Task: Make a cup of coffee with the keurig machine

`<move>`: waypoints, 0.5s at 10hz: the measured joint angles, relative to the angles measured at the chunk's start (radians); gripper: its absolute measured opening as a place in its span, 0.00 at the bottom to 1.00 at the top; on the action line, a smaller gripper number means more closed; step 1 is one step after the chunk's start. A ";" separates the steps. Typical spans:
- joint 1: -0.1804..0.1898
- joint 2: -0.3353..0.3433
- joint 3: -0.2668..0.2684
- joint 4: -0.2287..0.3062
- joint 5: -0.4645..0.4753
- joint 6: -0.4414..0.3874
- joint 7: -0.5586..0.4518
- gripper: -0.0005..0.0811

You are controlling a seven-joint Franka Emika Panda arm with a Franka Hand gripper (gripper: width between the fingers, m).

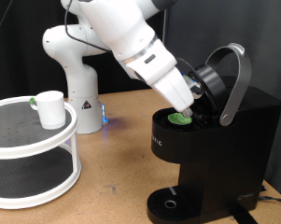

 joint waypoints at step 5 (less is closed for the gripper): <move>-0.031 -0.052 -0.046 -0.009 0.041 -0.088 -0.093 0.99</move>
